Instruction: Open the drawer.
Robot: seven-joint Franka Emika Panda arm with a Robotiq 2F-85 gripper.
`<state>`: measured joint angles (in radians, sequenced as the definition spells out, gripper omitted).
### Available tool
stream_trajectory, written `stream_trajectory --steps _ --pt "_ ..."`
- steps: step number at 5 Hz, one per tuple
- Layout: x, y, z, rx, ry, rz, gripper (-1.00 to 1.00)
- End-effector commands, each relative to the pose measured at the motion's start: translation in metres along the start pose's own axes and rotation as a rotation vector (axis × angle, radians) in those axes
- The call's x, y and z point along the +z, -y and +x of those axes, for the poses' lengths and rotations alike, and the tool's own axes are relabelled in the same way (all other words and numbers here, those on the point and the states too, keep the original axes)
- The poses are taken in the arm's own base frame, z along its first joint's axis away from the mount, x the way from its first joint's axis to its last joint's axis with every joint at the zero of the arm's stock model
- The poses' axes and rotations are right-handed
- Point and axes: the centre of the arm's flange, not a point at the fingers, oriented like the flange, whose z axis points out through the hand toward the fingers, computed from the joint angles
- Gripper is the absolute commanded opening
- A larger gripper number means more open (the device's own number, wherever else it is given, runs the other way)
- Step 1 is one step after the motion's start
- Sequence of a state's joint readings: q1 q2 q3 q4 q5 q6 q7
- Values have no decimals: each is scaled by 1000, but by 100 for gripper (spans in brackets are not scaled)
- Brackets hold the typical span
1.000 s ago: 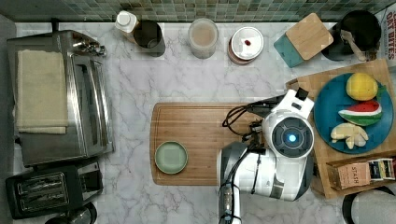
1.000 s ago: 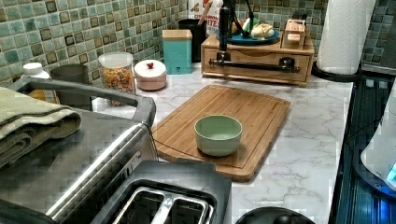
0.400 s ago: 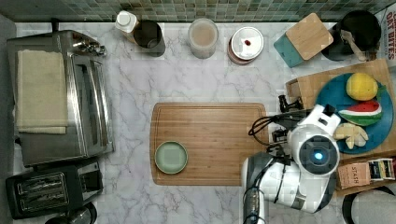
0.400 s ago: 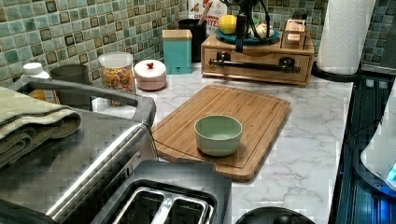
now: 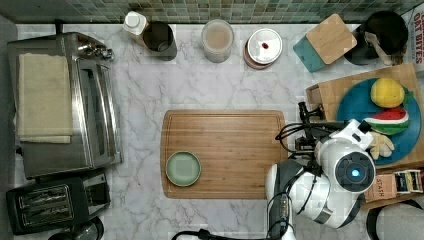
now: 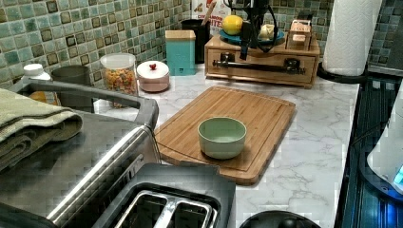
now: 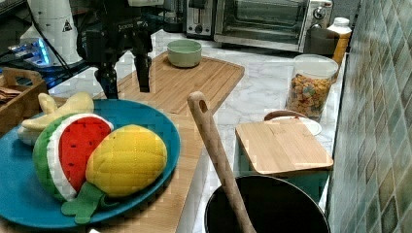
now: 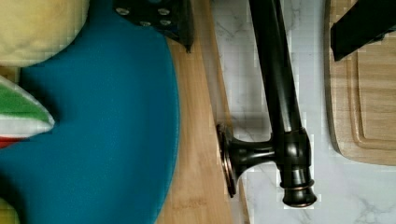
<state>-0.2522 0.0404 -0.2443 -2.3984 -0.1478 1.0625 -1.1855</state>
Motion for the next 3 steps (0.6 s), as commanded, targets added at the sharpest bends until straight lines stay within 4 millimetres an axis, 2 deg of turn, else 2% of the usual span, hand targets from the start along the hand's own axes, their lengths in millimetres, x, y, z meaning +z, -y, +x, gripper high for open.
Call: stream_trajectory --steps 1,2,3 --pt "2 51 -16 -1 27 5 100" --pt "11 42 -7 -23 56 -30 100" --pt "29 32 -10 -36 32 -57 100"
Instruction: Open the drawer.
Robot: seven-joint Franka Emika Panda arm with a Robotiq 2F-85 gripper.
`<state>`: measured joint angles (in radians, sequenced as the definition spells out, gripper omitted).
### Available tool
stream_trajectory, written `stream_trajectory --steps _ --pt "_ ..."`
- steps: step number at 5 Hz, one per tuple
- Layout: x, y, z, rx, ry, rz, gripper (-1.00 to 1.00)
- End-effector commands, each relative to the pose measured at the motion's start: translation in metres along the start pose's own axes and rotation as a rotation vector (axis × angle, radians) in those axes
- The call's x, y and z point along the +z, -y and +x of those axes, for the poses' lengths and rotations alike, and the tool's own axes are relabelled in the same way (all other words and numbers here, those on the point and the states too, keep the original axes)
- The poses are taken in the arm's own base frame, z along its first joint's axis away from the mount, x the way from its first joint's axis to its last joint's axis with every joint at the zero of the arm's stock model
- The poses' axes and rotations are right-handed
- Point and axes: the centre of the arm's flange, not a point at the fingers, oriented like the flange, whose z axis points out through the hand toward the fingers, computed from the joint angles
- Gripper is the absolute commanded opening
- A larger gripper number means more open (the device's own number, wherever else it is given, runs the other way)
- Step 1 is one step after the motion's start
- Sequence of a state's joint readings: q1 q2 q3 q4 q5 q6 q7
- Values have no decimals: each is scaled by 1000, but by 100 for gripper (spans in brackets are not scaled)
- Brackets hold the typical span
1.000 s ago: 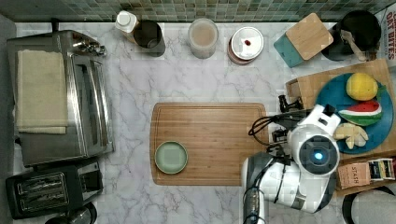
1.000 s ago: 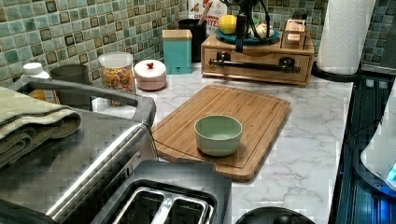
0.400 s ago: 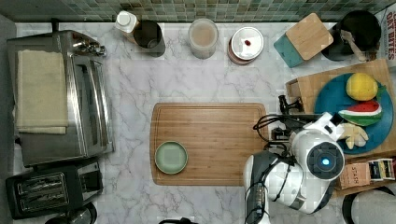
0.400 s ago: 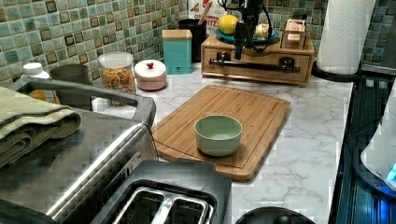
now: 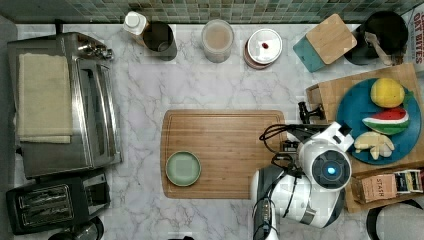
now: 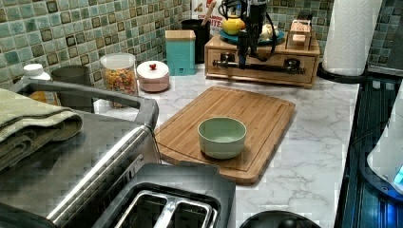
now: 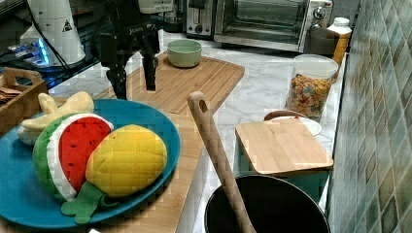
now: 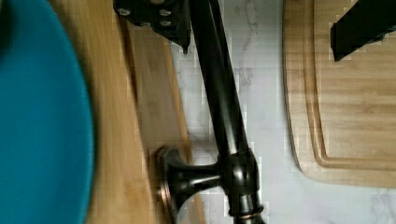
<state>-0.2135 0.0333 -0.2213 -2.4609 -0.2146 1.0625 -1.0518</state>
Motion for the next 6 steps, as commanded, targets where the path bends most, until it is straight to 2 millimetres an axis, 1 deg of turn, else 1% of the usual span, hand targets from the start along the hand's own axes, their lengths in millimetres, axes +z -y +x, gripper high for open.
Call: stream_trajectory --steps 1,2,3,4,5,6 --pt "28 -14 -7 -26 -6 -69 100" --pt "46 -5 -12 0 -2 -8 100" --pt "46 12 -17 9 9 -24 100" --pt "49 10 -18 -29 9 -32 100" --pt "56 9 -16 -159 -3 8 100" --pt "70 17 -7 -204 55 102 100"
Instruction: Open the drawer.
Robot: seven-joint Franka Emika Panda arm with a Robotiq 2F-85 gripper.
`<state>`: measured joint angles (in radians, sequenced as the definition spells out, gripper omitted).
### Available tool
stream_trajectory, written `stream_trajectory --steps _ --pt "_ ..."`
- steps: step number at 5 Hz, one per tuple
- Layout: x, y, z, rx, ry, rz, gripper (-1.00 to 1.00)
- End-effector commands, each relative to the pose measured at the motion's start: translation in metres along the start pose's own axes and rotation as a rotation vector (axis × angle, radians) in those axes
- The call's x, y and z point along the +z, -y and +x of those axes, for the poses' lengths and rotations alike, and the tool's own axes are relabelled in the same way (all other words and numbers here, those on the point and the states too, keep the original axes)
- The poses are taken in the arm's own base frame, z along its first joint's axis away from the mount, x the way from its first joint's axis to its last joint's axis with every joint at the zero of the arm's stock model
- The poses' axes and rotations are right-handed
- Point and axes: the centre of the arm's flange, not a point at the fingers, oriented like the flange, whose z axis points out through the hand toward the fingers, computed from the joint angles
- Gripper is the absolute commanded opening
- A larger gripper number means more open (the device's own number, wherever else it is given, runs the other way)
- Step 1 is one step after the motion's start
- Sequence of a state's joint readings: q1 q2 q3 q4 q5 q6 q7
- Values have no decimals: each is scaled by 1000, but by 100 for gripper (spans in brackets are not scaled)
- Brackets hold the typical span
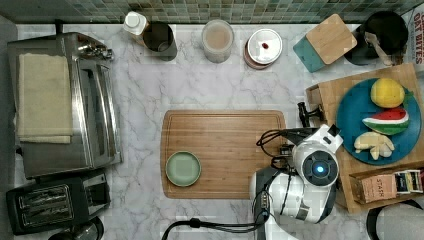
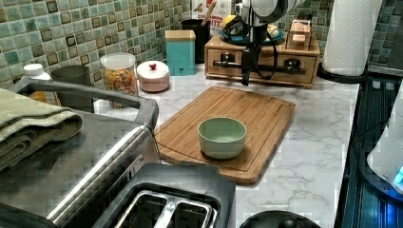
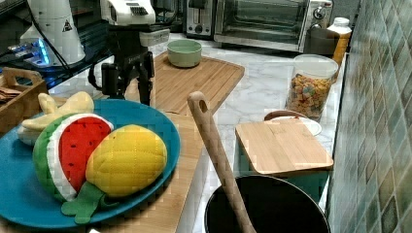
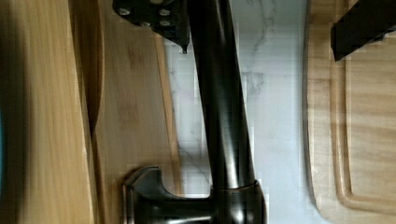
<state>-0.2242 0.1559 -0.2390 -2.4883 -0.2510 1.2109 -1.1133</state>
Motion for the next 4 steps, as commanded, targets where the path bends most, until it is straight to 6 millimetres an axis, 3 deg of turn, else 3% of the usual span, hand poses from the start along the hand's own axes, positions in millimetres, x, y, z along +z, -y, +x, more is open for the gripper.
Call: stream_trajectory --steps 1,2,4 --pt "17 20 6 -194 55 198 100" --pt "-8 56 3 -192 109 235 100" --pt "-28 148 -15 -134 111 293 100"
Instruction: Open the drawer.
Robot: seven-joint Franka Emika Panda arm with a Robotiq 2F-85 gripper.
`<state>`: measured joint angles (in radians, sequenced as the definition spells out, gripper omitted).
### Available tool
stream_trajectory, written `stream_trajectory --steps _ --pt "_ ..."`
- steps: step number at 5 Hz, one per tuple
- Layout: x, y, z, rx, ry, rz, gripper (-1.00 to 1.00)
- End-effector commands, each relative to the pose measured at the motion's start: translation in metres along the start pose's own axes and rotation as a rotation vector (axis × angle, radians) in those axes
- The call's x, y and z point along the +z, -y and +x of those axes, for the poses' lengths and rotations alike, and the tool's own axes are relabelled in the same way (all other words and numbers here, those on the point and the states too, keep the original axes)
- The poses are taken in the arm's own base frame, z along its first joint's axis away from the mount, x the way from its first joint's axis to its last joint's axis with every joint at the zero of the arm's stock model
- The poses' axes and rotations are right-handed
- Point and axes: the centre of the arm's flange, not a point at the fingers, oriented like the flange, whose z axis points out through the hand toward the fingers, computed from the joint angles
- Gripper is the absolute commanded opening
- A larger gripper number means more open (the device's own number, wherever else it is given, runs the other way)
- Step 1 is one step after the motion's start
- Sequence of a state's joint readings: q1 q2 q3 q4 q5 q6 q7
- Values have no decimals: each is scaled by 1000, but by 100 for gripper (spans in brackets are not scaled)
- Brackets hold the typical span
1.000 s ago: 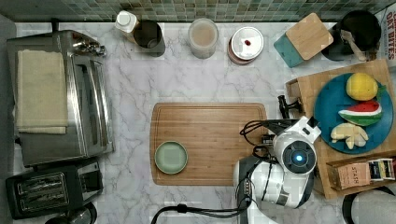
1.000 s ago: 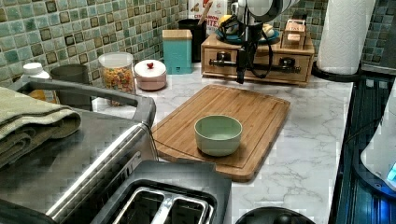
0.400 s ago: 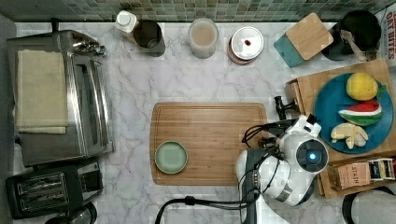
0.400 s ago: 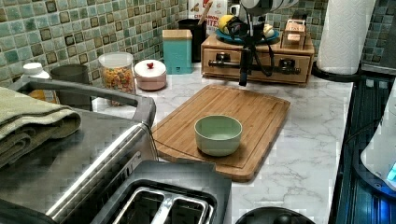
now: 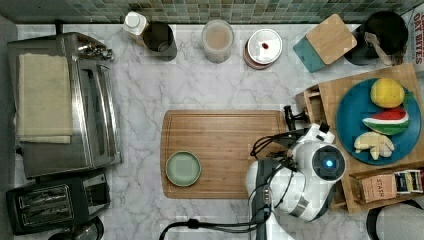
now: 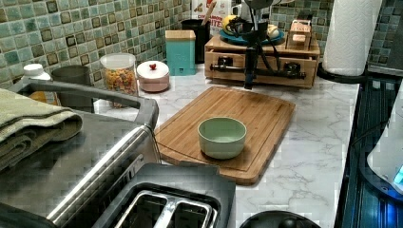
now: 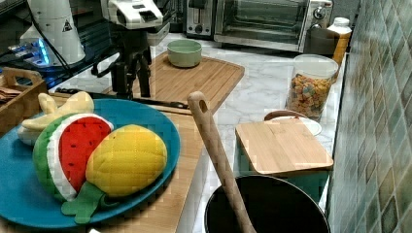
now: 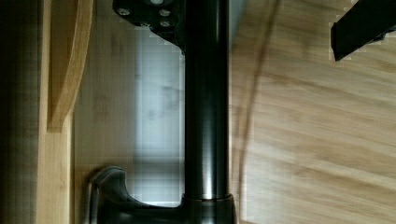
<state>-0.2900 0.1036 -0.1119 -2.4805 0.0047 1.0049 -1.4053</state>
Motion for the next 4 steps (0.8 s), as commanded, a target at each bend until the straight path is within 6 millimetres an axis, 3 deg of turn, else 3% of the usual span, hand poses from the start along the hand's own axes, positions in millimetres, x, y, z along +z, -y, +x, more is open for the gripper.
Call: stream_trajectory --steps 1,4 --pt "11 164 2 -7 22 106 100" --pt "9 246 8 71 47 129 100"
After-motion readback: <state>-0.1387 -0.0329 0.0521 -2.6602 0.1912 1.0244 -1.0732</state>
